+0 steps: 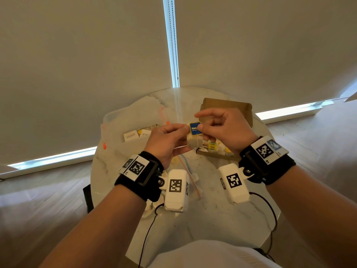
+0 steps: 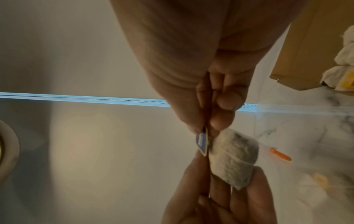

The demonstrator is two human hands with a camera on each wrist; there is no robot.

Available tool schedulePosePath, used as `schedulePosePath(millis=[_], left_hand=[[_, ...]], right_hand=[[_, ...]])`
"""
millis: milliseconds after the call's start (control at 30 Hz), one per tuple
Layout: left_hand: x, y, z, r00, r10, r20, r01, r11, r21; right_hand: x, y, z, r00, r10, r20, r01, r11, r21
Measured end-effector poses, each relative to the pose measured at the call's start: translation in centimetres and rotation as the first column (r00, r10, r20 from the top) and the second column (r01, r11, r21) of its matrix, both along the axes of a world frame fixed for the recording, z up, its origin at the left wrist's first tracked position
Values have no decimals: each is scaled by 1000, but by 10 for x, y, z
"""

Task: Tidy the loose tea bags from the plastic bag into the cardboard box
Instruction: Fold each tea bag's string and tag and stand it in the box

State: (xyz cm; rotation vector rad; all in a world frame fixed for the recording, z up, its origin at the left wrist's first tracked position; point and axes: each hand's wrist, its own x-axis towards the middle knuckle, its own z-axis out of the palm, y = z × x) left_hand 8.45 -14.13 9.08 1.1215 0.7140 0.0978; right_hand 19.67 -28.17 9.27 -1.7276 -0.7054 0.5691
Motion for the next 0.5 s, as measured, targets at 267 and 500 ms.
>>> schedulePosePath(millis=[267,500], left_hand=[[4,-3,-2,996,-82,41,78,993,89],[19,-9,-16,991,-134,15,127,967,223]], right_hand=[[9,-4,0,998,-1,63,12,985,-173],[27,-23,5,981,-81,-176,67,994,-81]])
